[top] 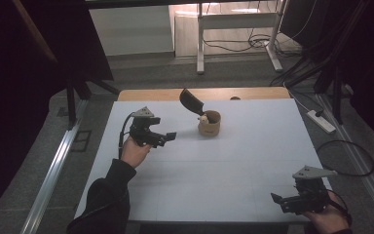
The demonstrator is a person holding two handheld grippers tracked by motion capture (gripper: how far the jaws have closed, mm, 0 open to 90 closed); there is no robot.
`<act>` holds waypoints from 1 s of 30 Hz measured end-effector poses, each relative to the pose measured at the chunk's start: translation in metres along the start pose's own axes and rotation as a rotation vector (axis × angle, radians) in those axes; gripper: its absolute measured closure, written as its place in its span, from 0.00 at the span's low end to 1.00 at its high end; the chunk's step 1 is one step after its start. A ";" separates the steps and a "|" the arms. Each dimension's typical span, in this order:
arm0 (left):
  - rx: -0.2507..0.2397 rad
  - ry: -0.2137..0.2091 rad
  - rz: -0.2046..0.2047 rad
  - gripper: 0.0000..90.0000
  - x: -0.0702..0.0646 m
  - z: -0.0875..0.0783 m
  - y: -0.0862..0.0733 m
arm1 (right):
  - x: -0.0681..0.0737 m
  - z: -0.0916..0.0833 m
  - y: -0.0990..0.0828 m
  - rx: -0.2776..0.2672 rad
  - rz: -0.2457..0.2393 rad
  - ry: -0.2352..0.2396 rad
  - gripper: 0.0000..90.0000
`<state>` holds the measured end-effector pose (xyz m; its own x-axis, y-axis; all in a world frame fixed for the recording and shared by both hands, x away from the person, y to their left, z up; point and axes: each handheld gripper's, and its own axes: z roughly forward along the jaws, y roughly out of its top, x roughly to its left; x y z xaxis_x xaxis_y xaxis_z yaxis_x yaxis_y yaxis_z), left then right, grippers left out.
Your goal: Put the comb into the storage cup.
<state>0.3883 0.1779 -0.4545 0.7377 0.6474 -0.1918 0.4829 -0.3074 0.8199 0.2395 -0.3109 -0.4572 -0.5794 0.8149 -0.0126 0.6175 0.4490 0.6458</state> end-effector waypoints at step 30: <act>0.039 -0.035 -0.019 0.00 -0.021 -0.026 -0.033 | 0.001 0.000 0.000 0.001 -0.010 -0.001 0.00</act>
<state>0.3444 0.1927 -0.4634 0.7442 0.6286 -0.2261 0.5142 -0.3230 0.7945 0.2388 -0.3101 -0.4570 -0.5854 0.8105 -0.0197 0.6122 0.4579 0.6446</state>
